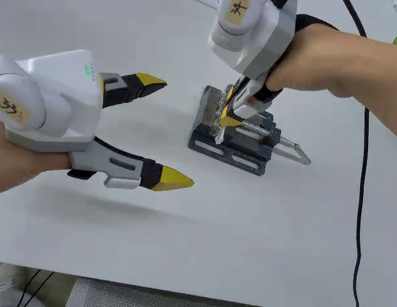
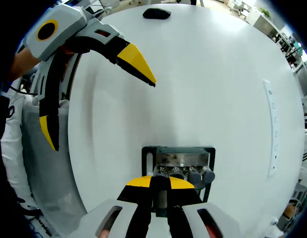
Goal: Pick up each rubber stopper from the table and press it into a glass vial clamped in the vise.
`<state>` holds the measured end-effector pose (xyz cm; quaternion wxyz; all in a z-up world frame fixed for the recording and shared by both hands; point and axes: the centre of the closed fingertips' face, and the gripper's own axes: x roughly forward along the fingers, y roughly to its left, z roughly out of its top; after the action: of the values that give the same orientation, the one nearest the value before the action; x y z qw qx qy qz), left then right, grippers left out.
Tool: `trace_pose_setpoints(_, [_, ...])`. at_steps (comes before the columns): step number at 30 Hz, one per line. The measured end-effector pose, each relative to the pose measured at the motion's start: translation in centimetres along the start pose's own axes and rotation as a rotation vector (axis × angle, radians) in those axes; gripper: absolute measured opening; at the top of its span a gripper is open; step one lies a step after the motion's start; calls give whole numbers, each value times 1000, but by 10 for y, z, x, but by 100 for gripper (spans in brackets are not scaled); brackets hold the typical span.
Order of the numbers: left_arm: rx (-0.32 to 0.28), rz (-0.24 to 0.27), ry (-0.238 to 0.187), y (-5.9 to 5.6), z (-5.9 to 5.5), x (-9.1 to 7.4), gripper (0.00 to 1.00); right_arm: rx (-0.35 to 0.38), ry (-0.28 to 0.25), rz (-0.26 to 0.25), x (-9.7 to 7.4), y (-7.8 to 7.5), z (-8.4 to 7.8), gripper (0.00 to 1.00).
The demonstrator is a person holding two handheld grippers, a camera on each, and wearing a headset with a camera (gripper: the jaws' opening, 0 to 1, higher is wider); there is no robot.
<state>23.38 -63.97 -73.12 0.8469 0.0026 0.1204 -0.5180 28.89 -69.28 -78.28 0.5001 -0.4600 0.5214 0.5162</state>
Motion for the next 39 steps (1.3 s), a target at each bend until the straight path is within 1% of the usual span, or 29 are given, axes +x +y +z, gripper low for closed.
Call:
trace_pose_setpoints(5, [1, -2, 1, 0, -1, 0, 90, 26, 9, -4, -1, 2, -2, 4])
trace_pose_setpoints(10, [-1, 1, 1, 0, -1, -1, 90, 3, 37, -11, -1, 2, -1, 4])
trace_pose_setpoints(18, [-3, 5, -1, 0, 0, 0, 90, -8, 71, -9, 0, 2, -3, 4])
trace_pose_setpoints(23, [-5, 4, -1, -1, -1, 1, 90, -26, 96, -8, 1, 0, -3, 4])
trace_pose_setpoints(25, [-6, 5, 0, 0, -2, 1, 89, -25, 92, -9, 0, 0, -3, 4])
trace_pose_setpoints(28, [-7, 5, -3, -1, -1, 1, 89, -7, 60, 1, 0, -1, -4, 5])
trace_pose_setpoints(30, [-7, 5, -2, -2, 0, 2, 89, -4, 42, 4, 2, -5, -4, 5])
trace_pose_setpoints(31, [-8, 5, -3, -2, 0, 2, 89, -1, 35, 5, 3, -1, -2, 5])
trace_pose_setpoints(34, [-9, 2, -3, -3, 0, 3, 89, 11, 20, 6, 5, -5, -2, 5])
trace_pose_setpoints(35, [-9, 1, -3, -3, 0, 3, 89, 12, 17, 7, 5, -2, -2, 4])
trace_pose_setpoints(39, [-9, 0, -4, -3, 0, 4, 89, 20, 9, 9, 6, -3, -1, 4])
